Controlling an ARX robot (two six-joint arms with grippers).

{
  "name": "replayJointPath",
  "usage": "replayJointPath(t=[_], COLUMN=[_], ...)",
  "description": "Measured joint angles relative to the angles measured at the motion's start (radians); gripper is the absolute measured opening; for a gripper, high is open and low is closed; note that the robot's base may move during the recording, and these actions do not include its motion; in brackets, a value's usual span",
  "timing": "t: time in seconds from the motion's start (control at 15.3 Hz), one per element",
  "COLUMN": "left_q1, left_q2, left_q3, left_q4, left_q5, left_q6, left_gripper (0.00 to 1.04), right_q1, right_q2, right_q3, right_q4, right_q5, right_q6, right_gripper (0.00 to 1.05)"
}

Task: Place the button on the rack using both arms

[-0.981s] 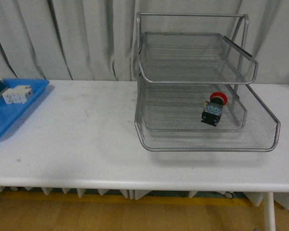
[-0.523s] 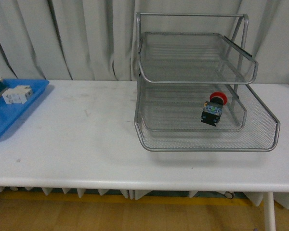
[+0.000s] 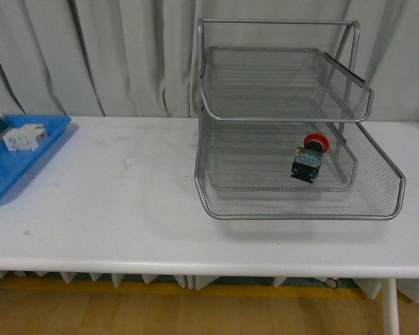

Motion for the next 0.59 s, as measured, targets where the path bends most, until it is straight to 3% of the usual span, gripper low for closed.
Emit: replayJointPath(t=[0.33,0.46,0.59], left_q1=[0.000,0.000,0.000], left_q2=[-0.096,-0.242,-0.265], left_q3=[0.000,0.000,0.000], left_q4=[-0.101,-0.292,-0.285], left_q5=[0.000,0.000,0.001], left_q6=[0.000,0.000,0.000], left_gripper=[0.02,0.02,0.02], right_q1=[0.000,0.000,0.000], right_q2=[0.000,0.000,0.000], right_q3=[0.000,0.000,0.000], right_q4=[0.000,0.000,0.001], right_q5=[0.000,0.000,0.000], right_q6=[0.000,0.000,0.000], right_gripper=[0.98,0.98,0.98])
